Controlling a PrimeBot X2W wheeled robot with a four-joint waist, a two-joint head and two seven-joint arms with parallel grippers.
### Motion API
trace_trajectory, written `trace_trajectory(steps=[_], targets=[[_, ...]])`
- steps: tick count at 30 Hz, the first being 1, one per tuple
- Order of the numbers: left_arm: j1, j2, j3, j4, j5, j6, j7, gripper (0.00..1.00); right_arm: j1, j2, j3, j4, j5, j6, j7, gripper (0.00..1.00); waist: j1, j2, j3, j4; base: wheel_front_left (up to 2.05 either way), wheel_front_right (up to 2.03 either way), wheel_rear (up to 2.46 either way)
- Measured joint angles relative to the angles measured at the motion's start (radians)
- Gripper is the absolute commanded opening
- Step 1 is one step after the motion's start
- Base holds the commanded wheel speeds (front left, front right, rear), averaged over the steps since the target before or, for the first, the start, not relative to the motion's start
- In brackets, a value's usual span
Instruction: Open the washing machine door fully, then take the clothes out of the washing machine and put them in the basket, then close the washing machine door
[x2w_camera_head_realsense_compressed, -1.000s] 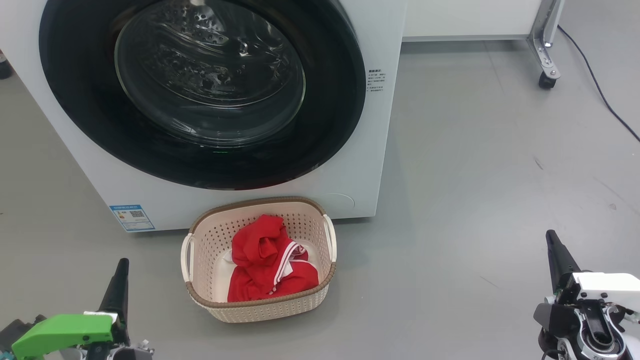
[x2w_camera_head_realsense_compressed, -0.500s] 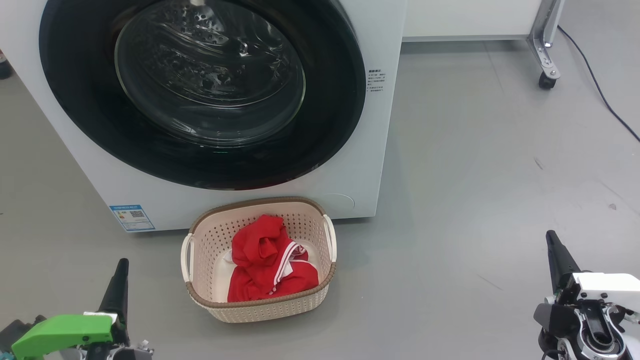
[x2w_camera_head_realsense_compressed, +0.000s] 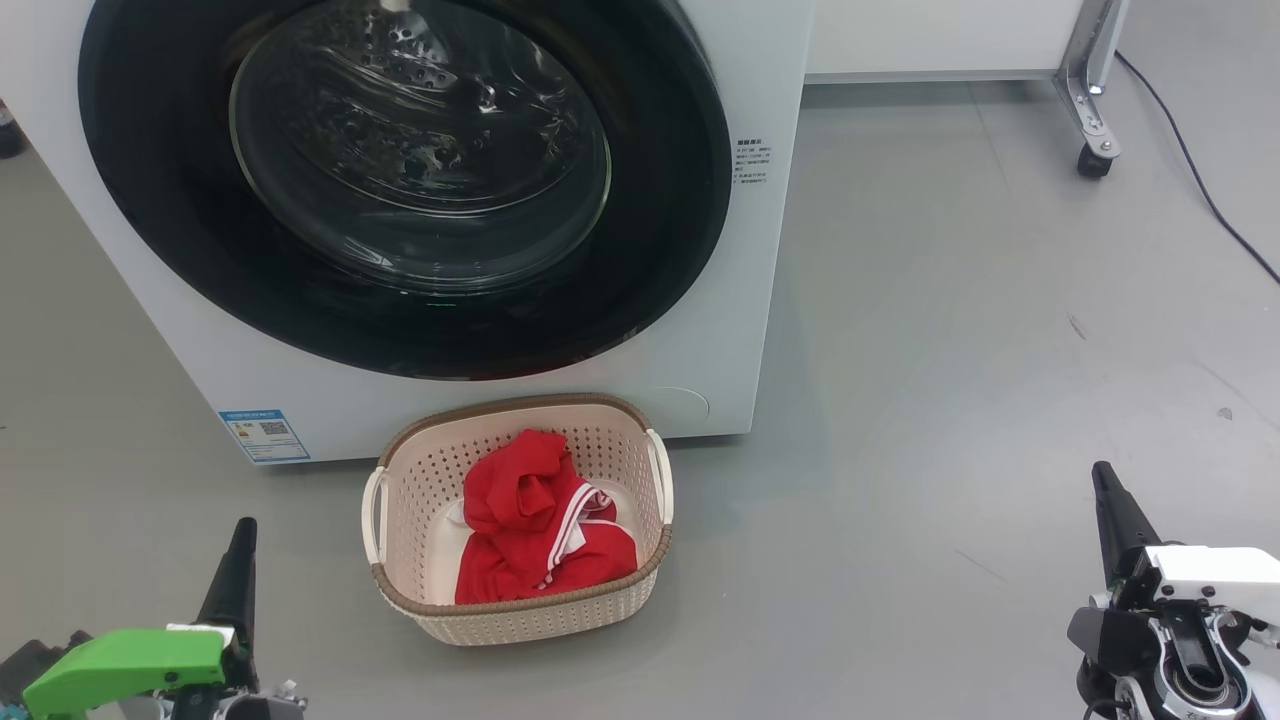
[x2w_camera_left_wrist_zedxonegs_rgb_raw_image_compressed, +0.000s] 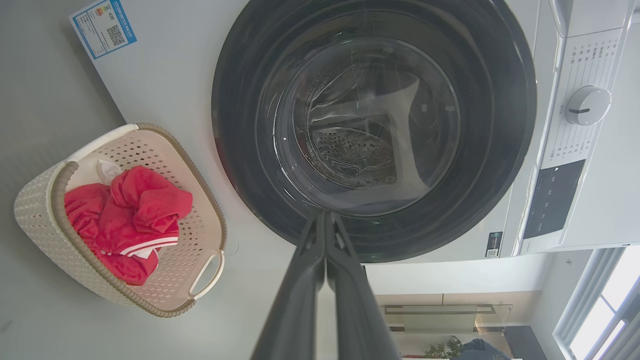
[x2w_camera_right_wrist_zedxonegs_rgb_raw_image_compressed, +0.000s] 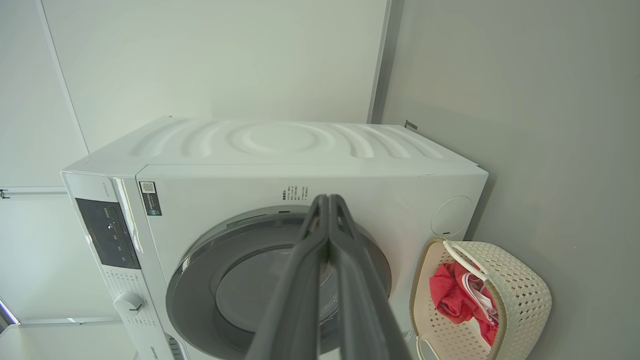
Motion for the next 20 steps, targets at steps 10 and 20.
trace_trajectory(steps=[10, 20], targets=[[-0.002, 0.0, 0.001, 0.004, 0.0, 0.0, 0.003, 0.0, 0.0, 0.0, -0.001, 0.001, 0.0, 0.003, 0.0, 0.0, 0.0, 0.0, 0.0, 0.0, 0.0, 0.0, 0.0], [-0.002, 0.0, 0.001, 0.005, 0.0, 0.0, 0.003, 0.0, -0.001, 0.001, -0.002, 0.003, 0.0, 0.003, 0.0, 0.0, 0.0, 0.0, 0.0, 0.0, 0.0, 0.0, 0.0]])
